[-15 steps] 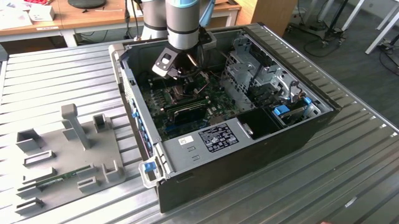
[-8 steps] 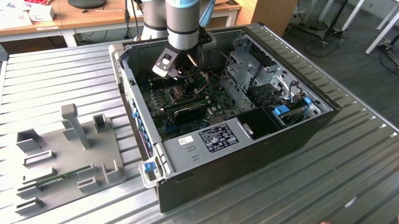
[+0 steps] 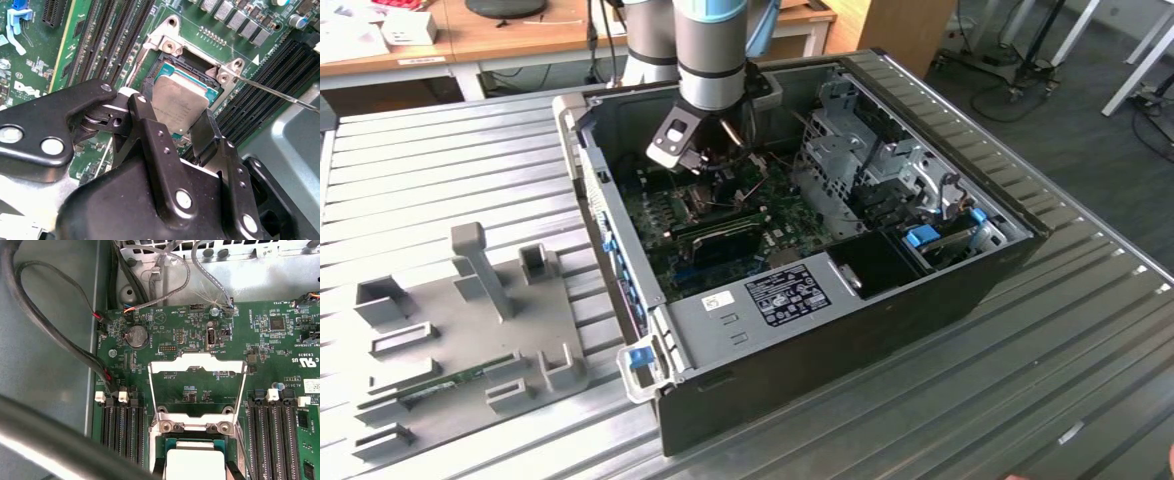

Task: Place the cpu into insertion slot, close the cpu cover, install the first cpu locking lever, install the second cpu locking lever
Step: 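Place the cpu into insertion slot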

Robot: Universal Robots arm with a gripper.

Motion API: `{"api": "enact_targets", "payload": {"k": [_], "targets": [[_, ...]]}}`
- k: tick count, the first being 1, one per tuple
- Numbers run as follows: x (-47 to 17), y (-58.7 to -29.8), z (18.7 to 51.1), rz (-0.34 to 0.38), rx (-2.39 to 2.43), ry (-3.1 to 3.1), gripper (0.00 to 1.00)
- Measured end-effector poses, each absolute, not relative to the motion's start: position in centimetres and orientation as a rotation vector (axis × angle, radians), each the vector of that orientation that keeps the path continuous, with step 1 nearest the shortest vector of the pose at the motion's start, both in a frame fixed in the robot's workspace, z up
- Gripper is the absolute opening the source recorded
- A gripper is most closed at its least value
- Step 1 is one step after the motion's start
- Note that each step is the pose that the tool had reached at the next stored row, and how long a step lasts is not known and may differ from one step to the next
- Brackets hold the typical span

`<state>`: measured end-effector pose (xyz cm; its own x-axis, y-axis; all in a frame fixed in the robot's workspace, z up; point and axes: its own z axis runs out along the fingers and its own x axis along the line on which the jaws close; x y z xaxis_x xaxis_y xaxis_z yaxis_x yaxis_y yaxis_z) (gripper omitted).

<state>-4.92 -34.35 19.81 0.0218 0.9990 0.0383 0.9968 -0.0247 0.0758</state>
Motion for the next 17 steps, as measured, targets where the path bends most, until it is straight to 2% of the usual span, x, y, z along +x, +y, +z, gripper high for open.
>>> {"api": "enact_targets", "payload": {"k": [17], "targets": [[-4.96, -34.35, 19.52, 0.125, 2.226, 2.174, 0.54]]}}
